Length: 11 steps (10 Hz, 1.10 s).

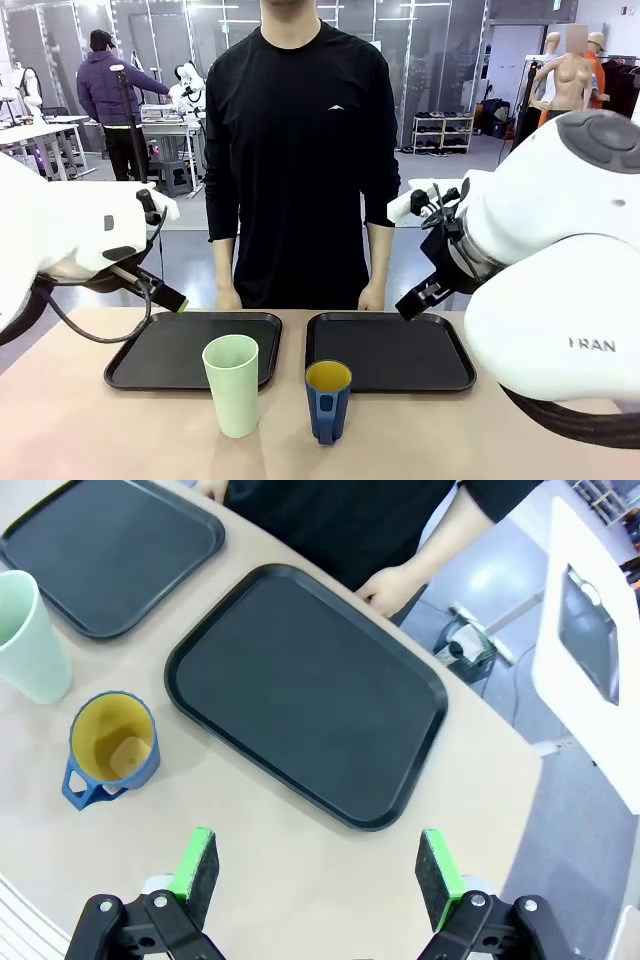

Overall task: Sort and store the cups by type.
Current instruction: Pick up the Reusable plastic cup.

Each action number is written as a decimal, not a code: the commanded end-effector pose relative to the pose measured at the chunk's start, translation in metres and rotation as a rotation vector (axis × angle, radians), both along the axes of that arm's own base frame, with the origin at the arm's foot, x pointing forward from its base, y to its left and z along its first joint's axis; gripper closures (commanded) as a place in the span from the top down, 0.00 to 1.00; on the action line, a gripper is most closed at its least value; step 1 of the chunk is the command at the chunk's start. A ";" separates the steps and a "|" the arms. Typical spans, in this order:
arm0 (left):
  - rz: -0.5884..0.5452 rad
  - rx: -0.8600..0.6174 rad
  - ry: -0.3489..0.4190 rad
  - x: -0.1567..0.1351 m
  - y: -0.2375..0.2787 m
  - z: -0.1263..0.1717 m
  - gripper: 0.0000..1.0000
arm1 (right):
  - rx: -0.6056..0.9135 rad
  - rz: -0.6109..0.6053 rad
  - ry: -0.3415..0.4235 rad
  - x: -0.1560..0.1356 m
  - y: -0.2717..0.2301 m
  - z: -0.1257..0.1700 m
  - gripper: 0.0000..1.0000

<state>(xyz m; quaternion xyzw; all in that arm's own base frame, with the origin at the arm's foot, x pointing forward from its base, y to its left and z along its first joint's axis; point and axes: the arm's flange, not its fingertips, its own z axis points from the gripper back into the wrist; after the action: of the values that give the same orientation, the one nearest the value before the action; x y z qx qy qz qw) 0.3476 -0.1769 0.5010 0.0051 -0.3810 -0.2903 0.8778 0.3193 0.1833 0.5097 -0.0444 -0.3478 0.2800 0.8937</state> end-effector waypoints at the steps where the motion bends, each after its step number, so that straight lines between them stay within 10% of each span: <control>1: -0.018 0.041 -0.017 -0.019 0.000 -0.016 1.00 | -0.031 -0.049 -0.028 -0.015 -0.003 -0.014 1.00; 6: 0.009 0.095 -0.046 -0.012 0.006 -0.014 1.00 | -0.037 -0.068 -0.044 -0.013 -0.018 -0.012 1.00; 11: 0.221 -0.006 0.100 0.063 0.077 -0.056 1.00 | 0.036 -0.221 0.104 0.067 -0.103 -0.051 1.00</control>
<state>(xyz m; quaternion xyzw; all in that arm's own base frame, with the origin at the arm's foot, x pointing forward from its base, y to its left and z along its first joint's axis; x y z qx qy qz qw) 0.3952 -0.0977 0.4538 0.0343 -0.3296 -0.2188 0.9178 0.3728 0.0906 0.4770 -0.0568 -0.3068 0.1779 0.9333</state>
